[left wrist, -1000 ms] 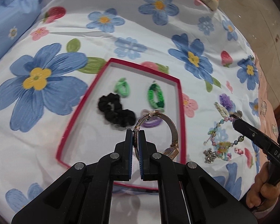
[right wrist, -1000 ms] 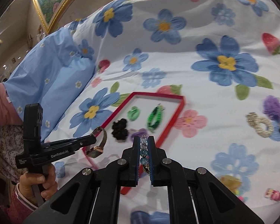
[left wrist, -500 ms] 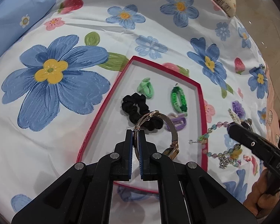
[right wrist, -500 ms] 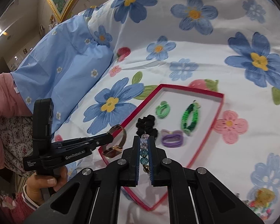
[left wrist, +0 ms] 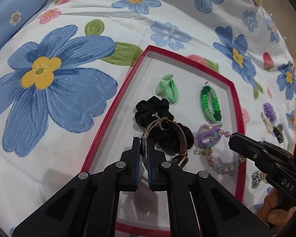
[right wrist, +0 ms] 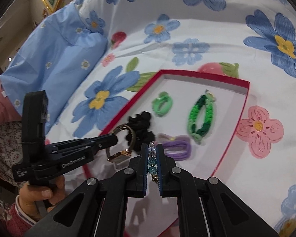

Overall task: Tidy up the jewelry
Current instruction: 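Carry the watch and beaded bracelet over the red tray, then lower the watch and beaded bracelet into the tray and open both tools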

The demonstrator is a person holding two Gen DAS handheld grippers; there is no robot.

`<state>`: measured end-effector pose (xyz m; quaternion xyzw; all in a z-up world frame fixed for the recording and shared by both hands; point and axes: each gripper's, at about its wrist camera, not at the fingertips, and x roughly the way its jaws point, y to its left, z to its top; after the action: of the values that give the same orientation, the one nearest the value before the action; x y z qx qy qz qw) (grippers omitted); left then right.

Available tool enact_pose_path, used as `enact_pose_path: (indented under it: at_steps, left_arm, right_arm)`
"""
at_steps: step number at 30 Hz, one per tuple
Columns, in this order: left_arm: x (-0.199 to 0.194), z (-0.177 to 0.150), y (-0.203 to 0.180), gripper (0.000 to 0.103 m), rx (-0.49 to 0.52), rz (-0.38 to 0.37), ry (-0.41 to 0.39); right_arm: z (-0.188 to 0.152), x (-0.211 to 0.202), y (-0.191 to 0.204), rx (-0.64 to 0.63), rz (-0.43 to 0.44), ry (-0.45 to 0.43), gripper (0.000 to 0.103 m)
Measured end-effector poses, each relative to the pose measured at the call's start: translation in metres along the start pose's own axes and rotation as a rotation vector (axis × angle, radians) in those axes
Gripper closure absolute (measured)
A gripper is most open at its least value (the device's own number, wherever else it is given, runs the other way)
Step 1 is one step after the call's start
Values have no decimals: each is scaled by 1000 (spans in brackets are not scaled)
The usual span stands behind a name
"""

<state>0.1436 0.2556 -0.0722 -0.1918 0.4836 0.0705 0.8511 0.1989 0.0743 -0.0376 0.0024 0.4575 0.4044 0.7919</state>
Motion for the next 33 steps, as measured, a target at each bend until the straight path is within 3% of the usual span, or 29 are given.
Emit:
enact_pose_path:
  at_steps: [10,20,28,33]
  left_arm:
    - [12,0,2,98,-7,20,30]
    - [10,-1,3,74,-14,39,24]
    - [0,-4,1,60,-22,26,5]
    - [-7,-6,0,60,-26,24,-2]
  right_arm:
    - [-4,19,-21,25,-47,52,95]
    - [-4,21,-22,35,-47,50,93]
    - [-3,11,-22,41,-60,34,79]
    - [-2,2,-21,45,-58,17,78]
